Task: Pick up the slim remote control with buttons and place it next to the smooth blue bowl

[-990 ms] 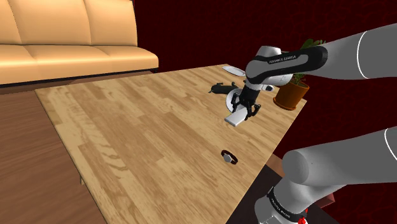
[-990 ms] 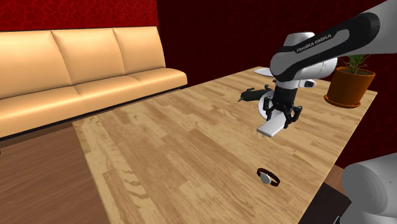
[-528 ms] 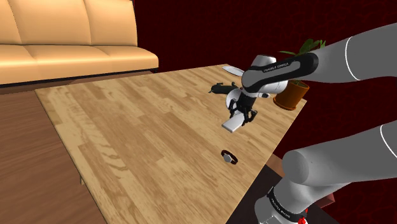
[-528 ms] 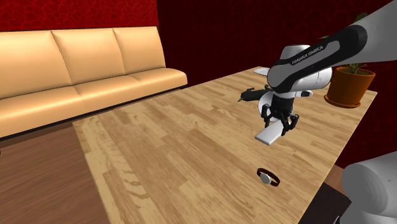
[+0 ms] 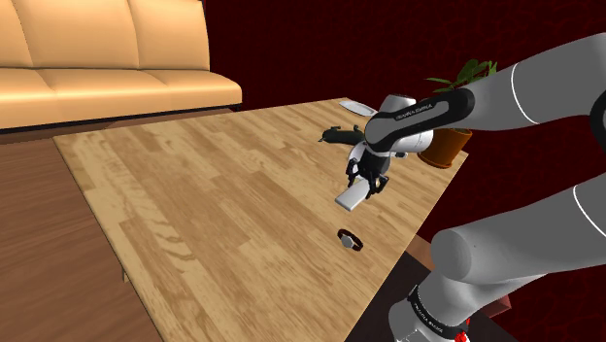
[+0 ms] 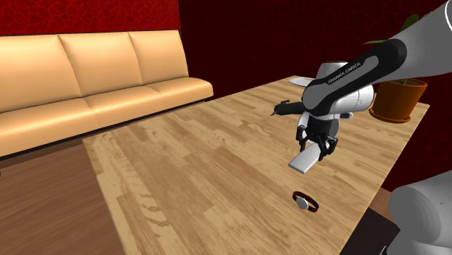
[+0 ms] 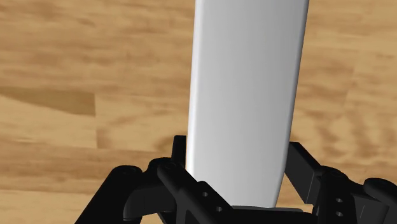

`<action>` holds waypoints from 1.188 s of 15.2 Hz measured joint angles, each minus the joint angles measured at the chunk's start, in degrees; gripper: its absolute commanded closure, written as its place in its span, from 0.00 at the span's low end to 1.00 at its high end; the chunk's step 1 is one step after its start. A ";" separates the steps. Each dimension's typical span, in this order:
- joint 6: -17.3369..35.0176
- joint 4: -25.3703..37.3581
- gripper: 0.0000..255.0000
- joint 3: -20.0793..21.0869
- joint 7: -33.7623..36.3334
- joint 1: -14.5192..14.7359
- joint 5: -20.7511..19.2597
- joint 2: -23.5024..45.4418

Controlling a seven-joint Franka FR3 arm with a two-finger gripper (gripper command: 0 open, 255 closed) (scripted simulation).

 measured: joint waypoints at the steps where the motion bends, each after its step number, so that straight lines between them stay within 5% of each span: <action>1: 0.08 -0.05 1.00 0.00 -0.02 -0.01 0.00 0.02; 3: 0.14 -0.08 1.00 0.00 -0.01 -0.02 -0.01 0.05; 4: 0.16 -0.08 0.00 0.00 -0.02 -0.02 -0.01 0.06; 10: 0.18 -0.08 0.00 0.00 -0.01 -0.02 -0.01 0.07; 14: -6.91 3.07 0.00 -0.82 -0.33 0.09 -0.01 -4.03; 18: -8.67 3.86 0.00 -0.99 -0.35 0.13 -0.01 -4.89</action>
